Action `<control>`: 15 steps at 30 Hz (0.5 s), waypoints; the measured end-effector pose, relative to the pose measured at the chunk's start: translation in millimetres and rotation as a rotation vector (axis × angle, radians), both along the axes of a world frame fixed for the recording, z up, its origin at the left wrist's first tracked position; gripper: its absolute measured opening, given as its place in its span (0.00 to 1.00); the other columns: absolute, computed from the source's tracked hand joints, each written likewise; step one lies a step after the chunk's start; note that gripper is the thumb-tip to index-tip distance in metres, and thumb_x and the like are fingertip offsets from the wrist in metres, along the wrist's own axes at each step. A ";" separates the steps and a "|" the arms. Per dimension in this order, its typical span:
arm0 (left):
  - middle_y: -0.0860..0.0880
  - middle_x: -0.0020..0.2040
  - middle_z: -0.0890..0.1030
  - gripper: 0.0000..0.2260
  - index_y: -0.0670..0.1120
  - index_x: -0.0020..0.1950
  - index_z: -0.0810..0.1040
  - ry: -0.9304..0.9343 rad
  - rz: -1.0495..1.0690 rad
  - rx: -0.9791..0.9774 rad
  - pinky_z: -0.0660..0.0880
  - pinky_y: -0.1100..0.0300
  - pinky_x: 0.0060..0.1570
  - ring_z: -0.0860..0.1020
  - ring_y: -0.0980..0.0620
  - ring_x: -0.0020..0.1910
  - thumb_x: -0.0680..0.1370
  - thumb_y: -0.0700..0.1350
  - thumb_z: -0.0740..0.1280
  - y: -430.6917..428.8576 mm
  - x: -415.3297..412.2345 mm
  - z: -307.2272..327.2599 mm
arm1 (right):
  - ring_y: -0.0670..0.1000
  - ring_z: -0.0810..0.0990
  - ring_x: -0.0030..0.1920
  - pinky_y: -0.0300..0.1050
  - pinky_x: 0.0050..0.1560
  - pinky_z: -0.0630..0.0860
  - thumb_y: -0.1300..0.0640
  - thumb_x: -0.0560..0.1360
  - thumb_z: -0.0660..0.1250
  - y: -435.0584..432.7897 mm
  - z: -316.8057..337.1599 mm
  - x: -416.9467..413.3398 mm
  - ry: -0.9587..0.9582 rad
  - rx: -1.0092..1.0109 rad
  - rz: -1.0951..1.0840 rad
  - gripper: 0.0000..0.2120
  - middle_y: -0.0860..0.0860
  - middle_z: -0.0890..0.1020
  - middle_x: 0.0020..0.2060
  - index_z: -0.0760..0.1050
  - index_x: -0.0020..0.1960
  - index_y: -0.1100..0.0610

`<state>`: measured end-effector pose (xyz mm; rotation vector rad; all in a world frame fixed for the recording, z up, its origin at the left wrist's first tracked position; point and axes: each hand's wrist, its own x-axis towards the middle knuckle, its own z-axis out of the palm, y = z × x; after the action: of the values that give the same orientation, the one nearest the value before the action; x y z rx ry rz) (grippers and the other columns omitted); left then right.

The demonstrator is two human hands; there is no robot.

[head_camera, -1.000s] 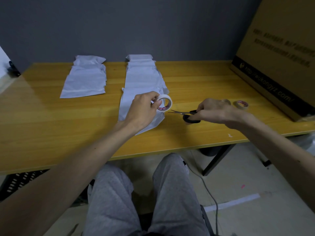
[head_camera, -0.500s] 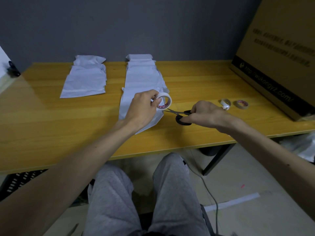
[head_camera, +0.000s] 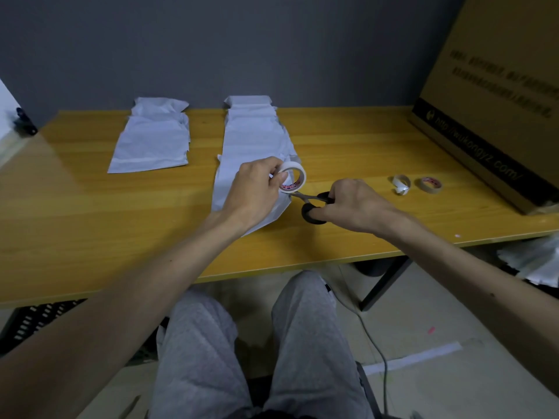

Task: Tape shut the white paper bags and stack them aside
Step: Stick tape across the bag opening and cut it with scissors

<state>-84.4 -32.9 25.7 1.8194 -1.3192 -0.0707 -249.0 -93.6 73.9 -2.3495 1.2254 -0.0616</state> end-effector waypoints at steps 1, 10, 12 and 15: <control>0.46 0.44 0.82 0.08 0.41 0.50 0.80 -0.002 0.002 0.000 0.76 0.47 0.47 0.79 0.47 0.42 0.80 0.45 0.65 0.2 0.1 0.0 | 0.52 0.63 0.29 0.43 0.28 0.60 0.43 0.69 0.71 0.1 -0.6 0.4 0.004 -0.008 0.005 0.21 0.51 0.68 0.29 0.69 0.35 0.60; 0.44 0.43 0.82 0.08 0.39 0.50 0.80 0.017 0.003 0.013 0.75 0.47 0.47 0.79 0.47 0.42 0.80 0.43 0.65 3.8 1.3 -0.5 | 0.52 0.62 0.28 0.42 0.24 0.58 0.47 0.71 0.71 -0.2 -6.4 1.8 0.007 -0.112 0.070 0.21 0.51 0.67 0.27 0.67 0.32 0.61; 0.44 0.43 0.82 0.08 0.39 0.50 0.80 0.026 0.003 0.016 0.76 0.47 0.47 0.80 0.46 0.42 0.80 0.43 0.66 4.7 1.5 -0.6 | 0.52 0.62 0.28 0.42 0.24 0.59 0.48 0.71 0.71 -1.1 -7.5 1.9 0.002 -0.127 0.077 0.21 0.51 0.67 0.27 0.66 0.32 0.61; 0.45 0.43 0.82 0.07 0.40 0.50 0.80 0.033 0.011 0.019 0.76 0.48 0.47 0.80 0.46 0.42 0.79 0.43 0.66 5.5 1.6 -0.3 | 0.52 0.62 0.27 0.42 0.24 0.59 0.48 0.72 0.71 -2.7 -9.3 2.6 0.006 -0.158 0.084 0.21 0.51 0.67 0.26 0.66 0.31 0.61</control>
<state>-82.8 -27.4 25.4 1.8339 -1.2895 -0.1070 -246.4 -96.3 64.6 -2.5363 1.1608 -0.1280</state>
